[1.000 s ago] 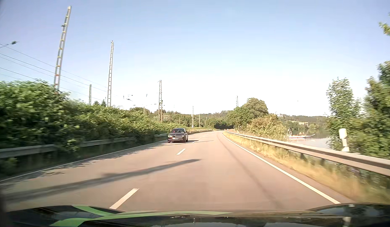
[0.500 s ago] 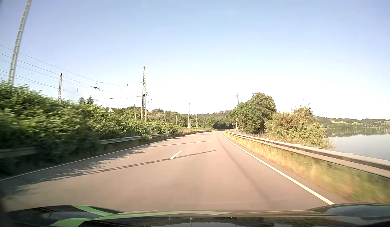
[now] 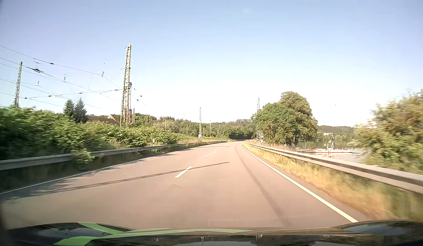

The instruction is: Follow the waypoints while adhering to traffic rules and regulations

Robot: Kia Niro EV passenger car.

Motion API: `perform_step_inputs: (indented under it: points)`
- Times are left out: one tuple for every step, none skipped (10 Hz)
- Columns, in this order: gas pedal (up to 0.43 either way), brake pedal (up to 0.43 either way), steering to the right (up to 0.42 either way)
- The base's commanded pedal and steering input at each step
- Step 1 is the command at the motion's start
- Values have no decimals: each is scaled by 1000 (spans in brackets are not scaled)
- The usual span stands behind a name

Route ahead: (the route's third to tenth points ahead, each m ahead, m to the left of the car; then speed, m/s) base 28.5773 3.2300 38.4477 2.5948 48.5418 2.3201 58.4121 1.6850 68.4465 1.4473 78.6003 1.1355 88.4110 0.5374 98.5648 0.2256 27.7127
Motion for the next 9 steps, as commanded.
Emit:
perform_step_inputs:
  points:
    - [209,0,3]
    - [209,0,2]
    - [220,0,3]
    - [220,0,3]
    - [220,0,3]
    - [220,0,3]
    - [248,0,3]
    - [248,0,3]
    - [260,0,3]
